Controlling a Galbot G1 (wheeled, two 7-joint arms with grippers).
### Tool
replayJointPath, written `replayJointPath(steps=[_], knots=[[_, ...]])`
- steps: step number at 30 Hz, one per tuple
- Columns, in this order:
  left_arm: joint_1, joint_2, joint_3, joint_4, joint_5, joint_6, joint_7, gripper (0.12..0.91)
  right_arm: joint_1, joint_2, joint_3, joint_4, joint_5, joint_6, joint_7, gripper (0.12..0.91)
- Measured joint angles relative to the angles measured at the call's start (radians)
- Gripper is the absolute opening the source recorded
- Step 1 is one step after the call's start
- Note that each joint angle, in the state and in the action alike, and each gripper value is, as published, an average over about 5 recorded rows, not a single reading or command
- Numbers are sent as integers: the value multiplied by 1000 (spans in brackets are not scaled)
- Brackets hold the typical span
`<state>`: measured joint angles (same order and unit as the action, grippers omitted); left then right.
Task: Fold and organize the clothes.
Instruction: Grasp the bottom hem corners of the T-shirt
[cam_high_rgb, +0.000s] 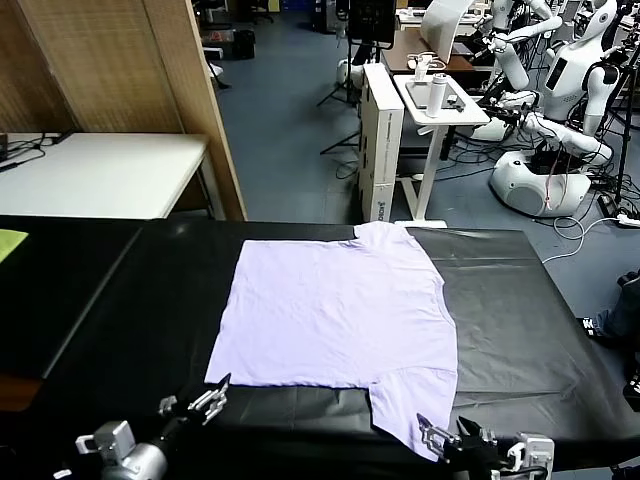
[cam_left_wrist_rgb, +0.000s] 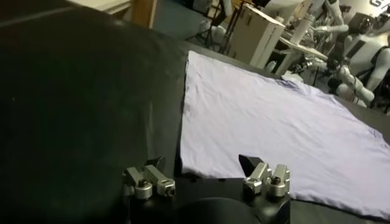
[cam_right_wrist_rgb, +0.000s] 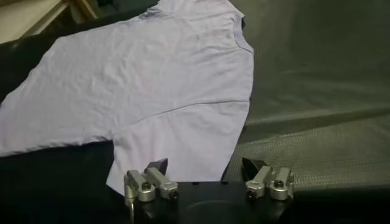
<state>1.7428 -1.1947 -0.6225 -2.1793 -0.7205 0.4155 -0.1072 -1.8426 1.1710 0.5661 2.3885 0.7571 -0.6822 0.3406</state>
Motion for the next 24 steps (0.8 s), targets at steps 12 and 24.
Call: replayJointPath(steps=[12, 24], knots=[[4, -11, 13, 17, 10, -7, -1, 523, -9, -5, 5, 5, -8, -7, 0, 528], [15, -13, 16, 18, 15, -12, 2, 155, -30, -6, 13, 25, -9, -10, 16, 139]])
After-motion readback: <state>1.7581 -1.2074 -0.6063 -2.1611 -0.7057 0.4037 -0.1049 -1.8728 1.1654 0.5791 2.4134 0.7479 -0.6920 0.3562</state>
